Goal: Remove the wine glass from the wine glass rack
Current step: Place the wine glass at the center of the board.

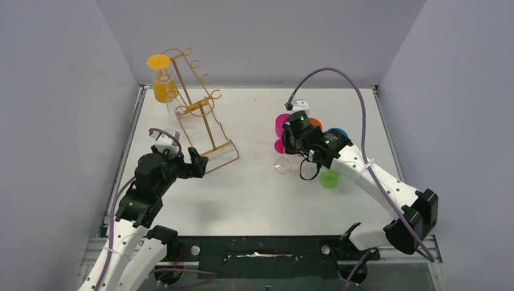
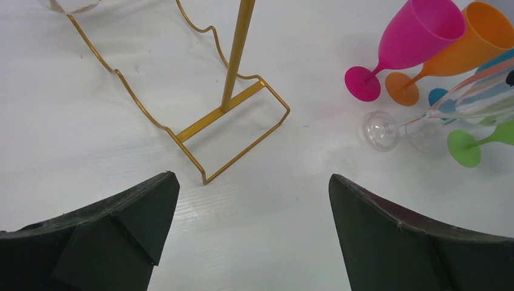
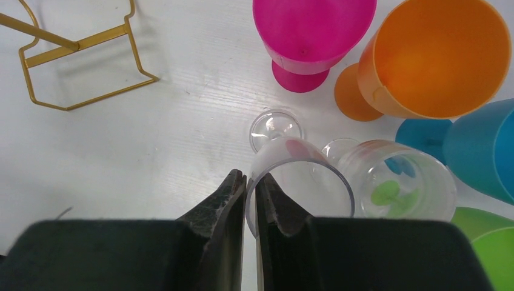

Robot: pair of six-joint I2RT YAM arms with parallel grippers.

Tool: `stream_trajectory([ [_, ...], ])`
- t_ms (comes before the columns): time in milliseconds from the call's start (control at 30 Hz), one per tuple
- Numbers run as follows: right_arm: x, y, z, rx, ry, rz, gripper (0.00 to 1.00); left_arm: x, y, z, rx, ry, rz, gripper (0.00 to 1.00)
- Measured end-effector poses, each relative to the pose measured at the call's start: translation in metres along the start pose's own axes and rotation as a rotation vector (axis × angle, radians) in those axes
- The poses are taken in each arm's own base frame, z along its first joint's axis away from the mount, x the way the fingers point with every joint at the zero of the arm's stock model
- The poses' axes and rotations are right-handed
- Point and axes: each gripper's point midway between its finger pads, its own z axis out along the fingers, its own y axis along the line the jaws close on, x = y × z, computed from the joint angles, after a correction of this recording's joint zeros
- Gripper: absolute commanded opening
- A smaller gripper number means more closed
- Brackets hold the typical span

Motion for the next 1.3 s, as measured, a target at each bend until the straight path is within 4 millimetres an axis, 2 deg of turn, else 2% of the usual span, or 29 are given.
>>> stream_trajectory([
  [400,0.004,0.002,0.000,-0.018,0.017,-0.020,0.00,0.001,0.002,-0.005,-0.016,0.016,-0.002,0.98],
  [833,0.001,0.007,0.015,-0.004,0.041,-0.057,0.11,0.006,0.006,-0.006,-0.036,0.042,0.000,0.98],
  [1300,-0.004,0.005,0.021,0.026,0.058,-0.090,0.13,0.008,0.010,-0.002,-0.070,0.071,-0.015,0.98],
])
